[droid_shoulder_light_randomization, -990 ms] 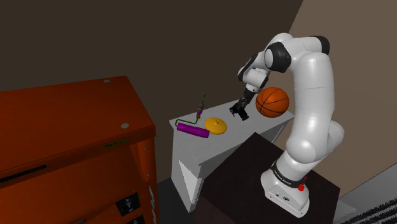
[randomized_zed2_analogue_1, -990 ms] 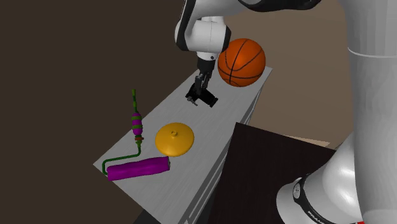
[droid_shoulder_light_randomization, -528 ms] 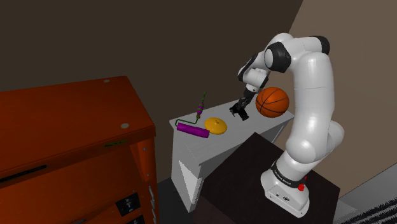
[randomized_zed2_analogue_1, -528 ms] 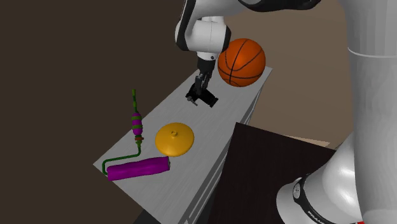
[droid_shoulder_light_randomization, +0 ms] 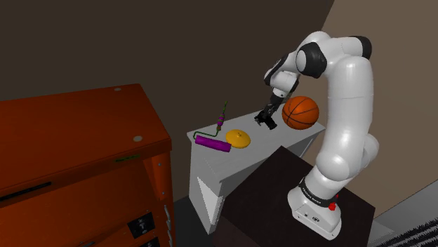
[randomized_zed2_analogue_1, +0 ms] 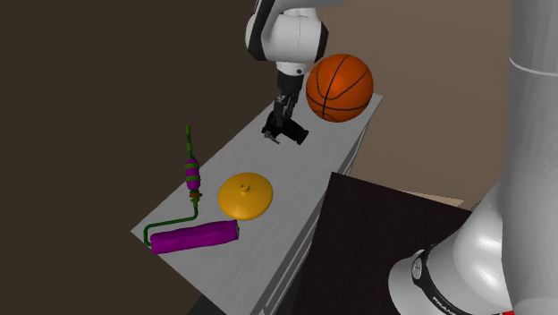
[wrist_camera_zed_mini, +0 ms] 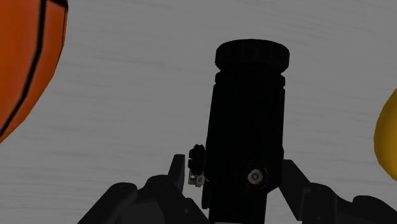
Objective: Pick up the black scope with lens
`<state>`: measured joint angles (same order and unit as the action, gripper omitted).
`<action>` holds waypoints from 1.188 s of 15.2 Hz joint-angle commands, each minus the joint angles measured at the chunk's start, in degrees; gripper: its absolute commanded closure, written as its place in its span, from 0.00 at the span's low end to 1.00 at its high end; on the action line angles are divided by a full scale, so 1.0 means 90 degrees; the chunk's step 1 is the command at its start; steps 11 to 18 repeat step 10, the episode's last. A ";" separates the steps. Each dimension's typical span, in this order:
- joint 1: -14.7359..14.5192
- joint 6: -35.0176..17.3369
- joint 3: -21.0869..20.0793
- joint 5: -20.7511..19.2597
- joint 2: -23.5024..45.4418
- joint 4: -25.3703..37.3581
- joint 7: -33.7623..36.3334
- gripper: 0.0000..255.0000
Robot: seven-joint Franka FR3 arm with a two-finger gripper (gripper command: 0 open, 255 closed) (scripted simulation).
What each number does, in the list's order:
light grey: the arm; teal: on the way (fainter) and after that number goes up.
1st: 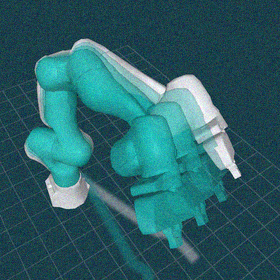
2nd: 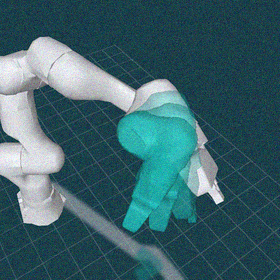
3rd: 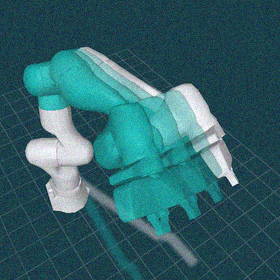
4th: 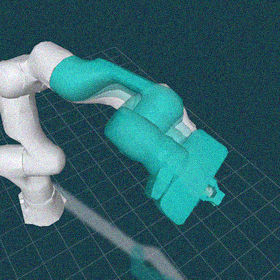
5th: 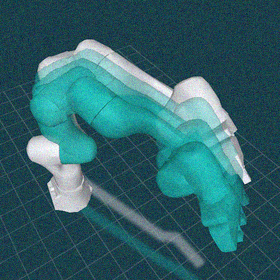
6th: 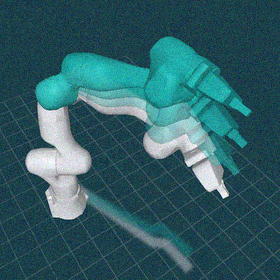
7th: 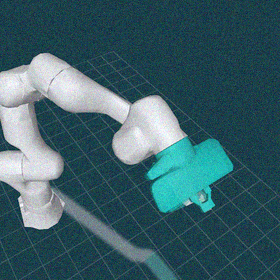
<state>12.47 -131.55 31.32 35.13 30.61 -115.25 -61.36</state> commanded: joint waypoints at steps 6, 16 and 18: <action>-0.0177 0.0360 0.0248 -0.0382 -0.0452 -0.0001 0.0294 1.00; -0.0228 0.0472 0.0318 -0.0500 -0.0589 0.0006 0.0385 1.00; -0.0228 0.0472 0.0318 -0.0500 -0.0589 0.0006 0.0385 1.00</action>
